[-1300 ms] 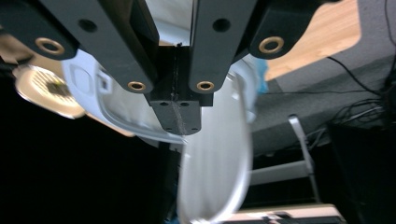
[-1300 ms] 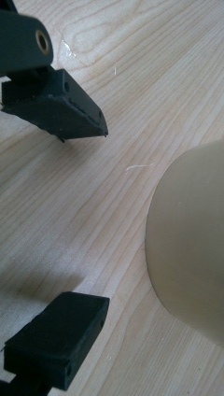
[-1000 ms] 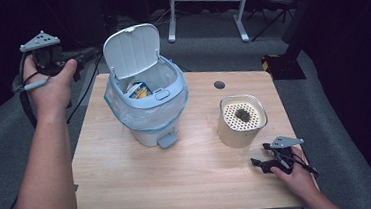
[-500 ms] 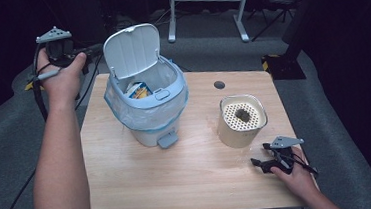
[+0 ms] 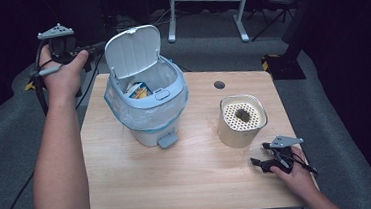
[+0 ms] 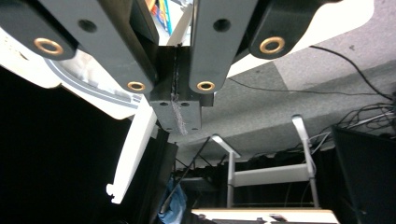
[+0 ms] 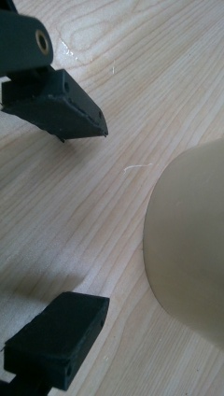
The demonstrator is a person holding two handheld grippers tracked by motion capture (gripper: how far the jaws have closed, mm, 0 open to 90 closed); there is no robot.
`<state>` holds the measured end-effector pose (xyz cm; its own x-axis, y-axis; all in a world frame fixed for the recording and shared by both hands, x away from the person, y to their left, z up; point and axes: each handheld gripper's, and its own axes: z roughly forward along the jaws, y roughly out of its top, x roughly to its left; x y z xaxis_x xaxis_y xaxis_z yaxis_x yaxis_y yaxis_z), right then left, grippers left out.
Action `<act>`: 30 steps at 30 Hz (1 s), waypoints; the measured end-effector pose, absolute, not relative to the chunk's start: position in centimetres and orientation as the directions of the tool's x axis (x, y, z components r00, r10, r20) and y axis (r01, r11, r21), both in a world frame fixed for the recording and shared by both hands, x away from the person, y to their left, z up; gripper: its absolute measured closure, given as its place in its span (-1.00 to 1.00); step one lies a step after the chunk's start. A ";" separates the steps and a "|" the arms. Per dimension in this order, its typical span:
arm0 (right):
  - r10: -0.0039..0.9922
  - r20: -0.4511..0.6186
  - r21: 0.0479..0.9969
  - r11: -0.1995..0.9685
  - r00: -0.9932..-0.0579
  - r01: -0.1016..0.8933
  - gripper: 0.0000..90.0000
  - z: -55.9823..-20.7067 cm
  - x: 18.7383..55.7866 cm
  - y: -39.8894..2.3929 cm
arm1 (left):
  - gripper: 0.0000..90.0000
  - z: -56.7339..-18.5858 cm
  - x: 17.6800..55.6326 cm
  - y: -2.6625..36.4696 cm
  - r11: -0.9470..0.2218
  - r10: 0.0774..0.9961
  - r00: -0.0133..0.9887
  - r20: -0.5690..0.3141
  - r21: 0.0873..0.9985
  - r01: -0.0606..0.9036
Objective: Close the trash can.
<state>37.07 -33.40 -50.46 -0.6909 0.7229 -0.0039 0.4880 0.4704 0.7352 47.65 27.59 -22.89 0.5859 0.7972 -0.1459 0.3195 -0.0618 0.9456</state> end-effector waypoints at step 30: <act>0.722 -0.004 0.735 0.471 -0.692 0.488 -0.67 -50.5 37.1 -33.4 | 0.15 -26.7 43.8 19.3 -0.225 0.750 0.659 -0.053 0.917 0.330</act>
<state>37.07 -33.40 -50.46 -0.6919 0.7220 -0.0040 0.4875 0.4712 0.7351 43.78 19.34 -26.69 0.6589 0.7503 -0.0531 0.3302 -0.2251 0.9167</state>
